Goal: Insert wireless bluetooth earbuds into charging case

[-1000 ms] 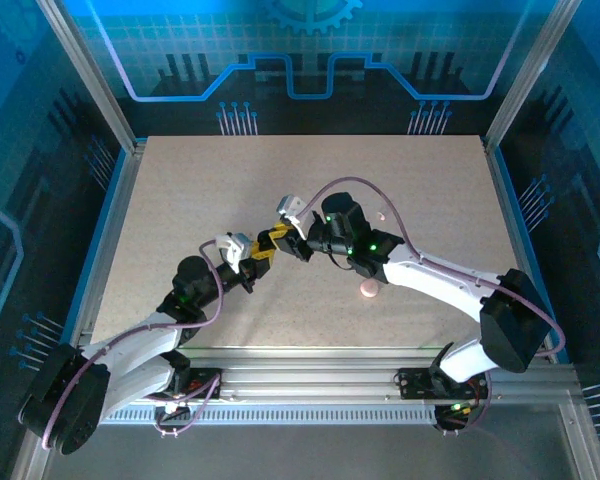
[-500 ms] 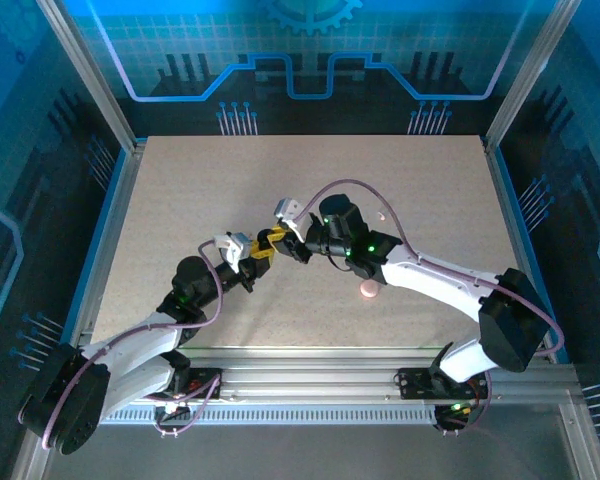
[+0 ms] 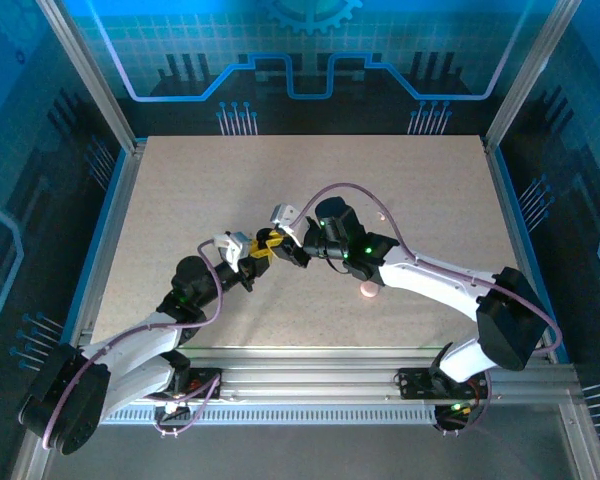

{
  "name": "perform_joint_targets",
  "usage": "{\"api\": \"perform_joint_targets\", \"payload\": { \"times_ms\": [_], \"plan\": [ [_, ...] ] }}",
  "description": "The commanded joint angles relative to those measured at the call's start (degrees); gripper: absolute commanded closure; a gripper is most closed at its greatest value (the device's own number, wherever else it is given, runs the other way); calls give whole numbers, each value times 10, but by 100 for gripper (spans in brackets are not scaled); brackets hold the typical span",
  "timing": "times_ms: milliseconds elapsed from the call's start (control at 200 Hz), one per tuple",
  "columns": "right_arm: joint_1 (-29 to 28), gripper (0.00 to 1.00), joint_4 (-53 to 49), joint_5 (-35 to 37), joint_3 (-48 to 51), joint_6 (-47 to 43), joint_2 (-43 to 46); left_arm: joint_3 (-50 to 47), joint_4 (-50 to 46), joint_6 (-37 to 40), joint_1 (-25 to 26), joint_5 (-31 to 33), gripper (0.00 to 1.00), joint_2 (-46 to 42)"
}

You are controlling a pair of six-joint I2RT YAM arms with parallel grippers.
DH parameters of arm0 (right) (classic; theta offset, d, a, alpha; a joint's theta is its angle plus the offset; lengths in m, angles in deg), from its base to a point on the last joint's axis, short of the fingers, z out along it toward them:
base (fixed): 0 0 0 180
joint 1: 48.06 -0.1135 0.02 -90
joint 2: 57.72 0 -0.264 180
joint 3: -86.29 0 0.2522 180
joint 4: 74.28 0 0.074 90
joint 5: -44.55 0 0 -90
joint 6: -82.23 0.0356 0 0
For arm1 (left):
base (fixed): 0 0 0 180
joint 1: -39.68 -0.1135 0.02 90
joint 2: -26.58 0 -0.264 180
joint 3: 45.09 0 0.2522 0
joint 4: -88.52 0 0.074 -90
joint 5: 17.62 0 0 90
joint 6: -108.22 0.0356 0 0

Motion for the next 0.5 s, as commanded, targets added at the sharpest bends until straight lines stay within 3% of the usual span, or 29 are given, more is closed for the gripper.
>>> {"api": "perform_joint_targets", "payload": {
  "times_ms": [0, 230, 360, 495],
  "plan": [
    [18, 80, 25, -20, 3, 30, 4, 13, 39, -6, -2, -9, 93, 6],
    [94, 80, -29, -134, -20, 129, -12, 2, -2, 18, -2, 6, 93, 5],
    [117, 80, -107, -154, -47, 160, -41, -2, -36, 32, -2, 16, 93, -13],
    [125, 80, -200, -116, -78, 178, -71, -1, -72, 42, -2, 25, 93, -37]
  ]
}}
